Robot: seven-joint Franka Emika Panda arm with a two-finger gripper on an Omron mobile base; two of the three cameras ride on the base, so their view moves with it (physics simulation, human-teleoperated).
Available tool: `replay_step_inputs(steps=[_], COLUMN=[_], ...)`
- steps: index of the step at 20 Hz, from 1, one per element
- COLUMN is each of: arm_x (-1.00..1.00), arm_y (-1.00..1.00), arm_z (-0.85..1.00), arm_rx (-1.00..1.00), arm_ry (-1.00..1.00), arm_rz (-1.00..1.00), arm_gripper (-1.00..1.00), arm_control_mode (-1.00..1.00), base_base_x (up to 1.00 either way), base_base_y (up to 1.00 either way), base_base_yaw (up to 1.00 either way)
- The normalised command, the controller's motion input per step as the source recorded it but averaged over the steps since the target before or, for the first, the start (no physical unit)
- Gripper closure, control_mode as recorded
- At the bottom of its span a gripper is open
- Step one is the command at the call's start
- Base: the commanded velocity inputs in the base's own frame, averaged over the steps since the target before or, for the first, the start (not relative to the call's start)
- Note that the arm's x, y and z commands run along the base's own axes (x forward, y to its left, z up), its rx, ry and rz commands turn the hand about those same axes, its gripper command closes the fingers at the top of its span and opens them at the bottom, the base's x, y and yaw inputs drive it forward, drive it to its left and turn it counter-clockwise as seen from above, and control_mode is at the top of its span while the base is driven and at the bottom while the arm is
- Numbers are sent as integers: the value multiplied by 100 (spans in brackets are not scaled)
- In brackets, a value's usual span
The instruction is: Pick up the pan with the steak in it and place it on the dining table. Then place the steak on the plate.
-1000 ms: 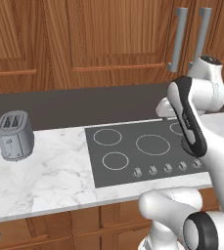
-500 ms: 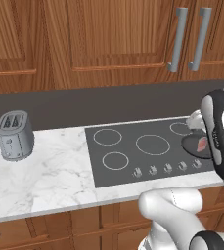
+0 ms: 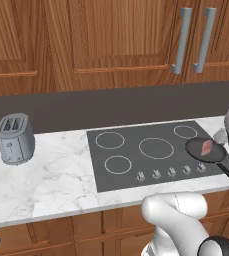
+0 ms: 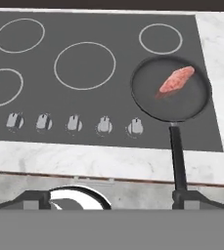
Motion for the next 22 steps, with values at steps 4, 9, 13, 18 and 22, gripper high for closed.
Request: replay_step_inputs(steps=[4, 9, 13, 18, 22], arm_x=[-4, 0, 0, 0, 5], arm_y=[-62, -28, -25, -28, -23], arm_z=[-41, -49, -46, -51, -54], arm_rx=[-10, -15, -7, -2, -1], arm_ry=[4, 1, 0, 0, 1], arm_rz=[1, 8, 10, 9, 8], arm_gripper=[-100, -100, -100, -100, -100], arm_control_mode=[-100, -100, -100, -100, -100], base_base_x=[0, 0, 0, 0, 0], base_base_y=[0, 0, 0, 0, 0], base_base_yaw=[0, 0, 0, 0, 0])
